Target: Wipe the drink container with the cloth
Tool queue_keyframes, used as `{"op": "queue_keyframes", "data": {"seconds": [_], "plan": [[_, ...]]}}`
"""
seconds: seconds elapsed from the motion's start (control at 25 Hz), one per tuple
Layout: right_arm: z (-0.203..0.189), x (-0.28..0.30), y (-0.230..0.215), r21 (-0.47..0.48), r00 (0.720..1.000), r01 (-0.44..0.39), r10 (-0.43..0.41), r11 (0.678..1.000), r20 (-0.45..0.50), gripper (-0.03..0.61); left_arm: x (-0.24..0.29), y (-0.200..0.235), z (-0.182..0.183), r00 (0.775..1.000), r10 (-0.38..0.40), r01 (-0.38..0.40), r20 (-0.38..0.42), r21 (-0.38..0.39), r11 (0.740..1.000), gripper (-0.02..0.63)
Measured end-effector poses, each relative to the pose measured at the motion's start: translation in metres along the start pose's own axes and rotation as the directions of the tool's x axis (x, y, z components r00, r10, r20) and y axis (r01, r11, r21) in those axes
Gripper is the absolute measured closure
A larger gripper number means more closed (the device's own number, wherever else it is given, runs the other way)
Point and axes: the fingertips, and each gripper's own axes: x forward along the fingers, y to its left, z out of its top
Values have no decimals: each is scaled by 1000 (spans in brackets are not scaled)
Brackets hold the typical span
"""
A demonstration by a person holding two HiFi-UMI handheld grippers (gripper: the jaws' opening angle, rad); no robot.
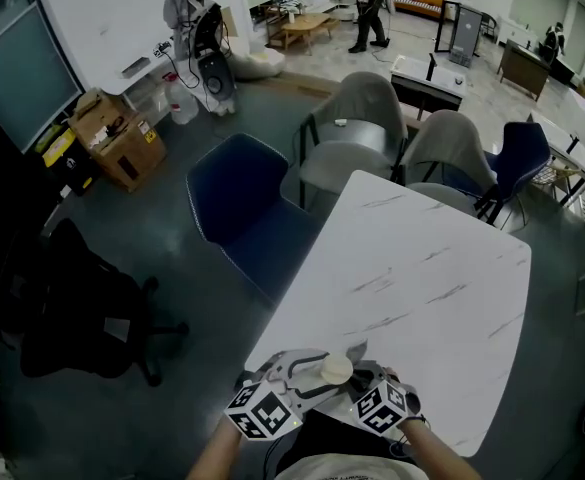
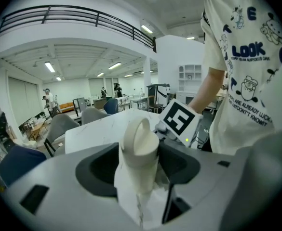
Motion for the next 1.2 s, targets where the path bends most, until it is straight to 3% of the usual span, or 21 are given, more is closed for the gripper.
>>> {"op": "queue_keyframes", "data": {"seconds": [0.2, 0.4, 0.56, 0.68, 0.84, 1.0, 1.2], "plan": [[-4, 5, 0, 13, 1000, 5, -5, 1000, -2, 522, -7, 0, 2, 987, 152, -147, 52, -93, 985, 353], [-6, 7, 1, 17, 1000, 11, -11, 1000, -5, 522, -13, 1, 13, 945, 306, -271, 116, -248, 930, 337], [-9, 9, 2, 30, 1000, 15, -15, 999, -3, 522, -2, -5, 9, 928, 363, -326, 80, -294, 898, 321], [-9, 11, 3, 34, 1000, 20, -20, 999, -2, 522, 4, -6, 6, 917, 394, -365, 54, -282, 887, 321], [-9, 11, 2, 35, 1000, 20, -20, 999, -3, 522, 4, 2, 2, 891, 453, -420, 29, -324, 847, 322], [-5, 4, 3, 26, 1000, 18, -18, 1000, 2, 522, 4, 1, 3, 892, 449, -408, 42, -348, 844, 348], [4, -9, 4, 6, 1000, 17, -18, 1000, 16, 522, 4, 0, 2, 909, 412, -371, 62, -329, 868, 351]]}}
